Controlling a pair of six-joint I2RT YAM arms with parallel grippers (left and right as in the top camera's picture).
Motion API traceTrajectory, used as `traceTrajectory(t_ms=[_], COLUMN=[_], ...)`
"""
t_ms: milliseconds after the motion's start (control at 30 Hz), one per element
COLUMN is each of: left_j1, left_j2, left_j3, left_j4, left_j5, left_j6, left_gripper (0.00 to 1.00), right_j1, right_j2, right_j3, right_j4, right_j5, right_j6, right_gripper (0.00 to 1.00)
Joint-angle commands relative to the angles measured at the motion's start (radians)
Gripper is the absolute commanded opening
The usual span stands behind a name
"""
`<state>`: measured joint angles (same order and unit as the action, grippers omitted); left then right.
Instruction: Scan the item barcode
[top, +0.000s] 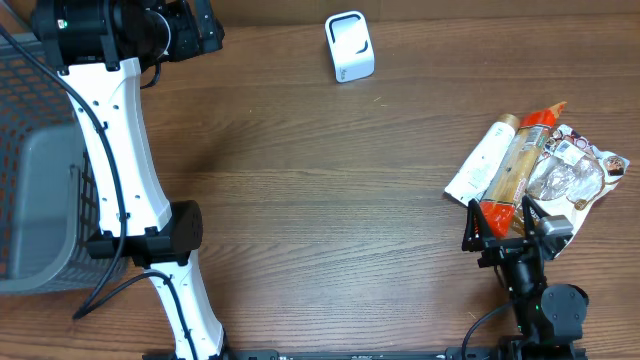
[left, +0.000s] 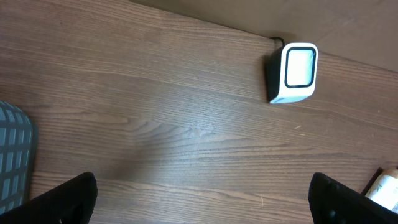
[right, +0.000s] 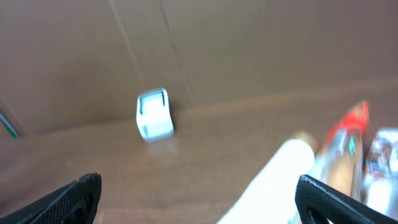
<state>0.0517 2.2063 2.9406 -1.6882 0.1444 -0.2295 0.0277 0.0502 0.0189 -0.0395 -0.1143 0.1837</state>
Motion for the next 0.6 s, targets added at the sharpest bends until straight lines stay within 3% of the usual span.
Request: traceTrajectory(t_ms=[0, 567], left_j1=[-0.013, -0.013], left_j2=[-0.016, -0.016], left_j3=[0.006, 0.006], left_j4=[-0.001, -0.001], left_j5=[-0.006, -0.006], left_j6=[0.002, 0.002], left_gripper=[0.99, 0.99], right_j1=[0.008, 0.008], right_j2=[-0.022, -0.047], right_j3=[-0.011, -0.011], right_j4=[-0.039, -0.035], right_j5=[0.027, 0.017], right_j6=[0.001, 0.003], right_gripper=[1.0, 1.0])
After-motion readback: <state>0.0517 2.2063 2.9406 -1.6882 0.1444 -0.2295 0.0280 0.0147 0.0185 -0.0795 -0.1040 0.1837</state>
